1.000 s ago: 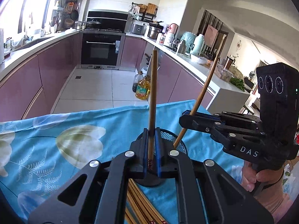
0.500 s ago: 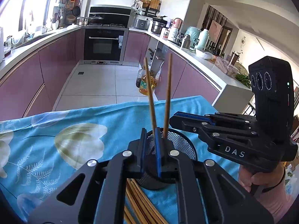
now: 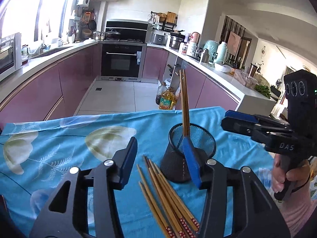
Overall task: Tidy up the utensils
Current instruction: 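Lower the chopsticks into the holder and open both tools, then move both open tools back to the chopstick pile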
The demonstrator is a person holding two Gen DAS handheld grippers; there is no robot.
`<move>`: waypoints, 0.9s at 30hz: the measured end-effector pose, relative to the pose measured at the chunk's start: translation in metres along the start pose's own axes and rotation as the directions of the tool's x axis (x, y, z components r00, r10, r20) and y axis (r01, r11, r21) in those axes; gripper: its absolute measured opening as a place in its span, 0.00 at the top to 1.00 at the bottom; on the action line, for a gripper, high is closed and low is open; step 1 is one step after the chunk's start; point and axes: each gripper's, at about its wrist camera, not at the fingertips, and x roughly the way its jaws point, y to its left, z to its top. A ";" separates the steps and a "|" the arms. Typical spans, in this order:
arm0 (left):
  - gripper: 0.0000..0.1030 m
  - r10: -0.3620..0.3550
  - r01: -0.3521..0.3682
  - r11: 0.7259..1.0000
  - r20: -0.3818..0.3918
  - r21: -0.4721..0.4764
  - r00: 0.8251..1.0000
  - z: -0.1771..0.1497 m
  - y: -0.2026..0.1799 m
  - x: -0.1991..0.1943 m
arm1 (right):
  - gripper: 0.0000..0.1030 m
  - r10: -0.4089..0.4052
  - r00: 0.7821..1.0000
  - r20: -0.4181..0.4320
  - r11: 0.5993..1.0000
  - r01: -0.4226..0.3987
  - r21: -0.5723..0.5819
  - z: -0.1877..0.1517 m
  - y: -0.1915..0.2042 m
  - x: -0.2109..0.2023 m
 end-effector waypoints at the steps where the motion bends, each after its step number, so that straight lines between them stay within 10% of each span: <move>1: 0.51 0.012 -0.012 1.000 -0.013 0.009 1.000 -0.009 0.001 -0.001 | 0.54 0.007 1.000 -0.010 1.000 -0.007 -0.003 -0.006 0.002 -0.002; 11: 0.49 0.065 -0.057 0.997 -0.223 0.042 0.973 -0.094 0.004 0.033 | 0.54 0.049 0.977 -0.207 0.998 -0.040 0.049 -0.074 0.010 0.032; 27: 0.53 0.094 -0.084 0.995 -0.276 0.048 0.956 -0.117 0.003 0.047 | 0.57 0.014 0.958 -0.286 1.000 -0.012 0.010 -0.101 0.031 0.059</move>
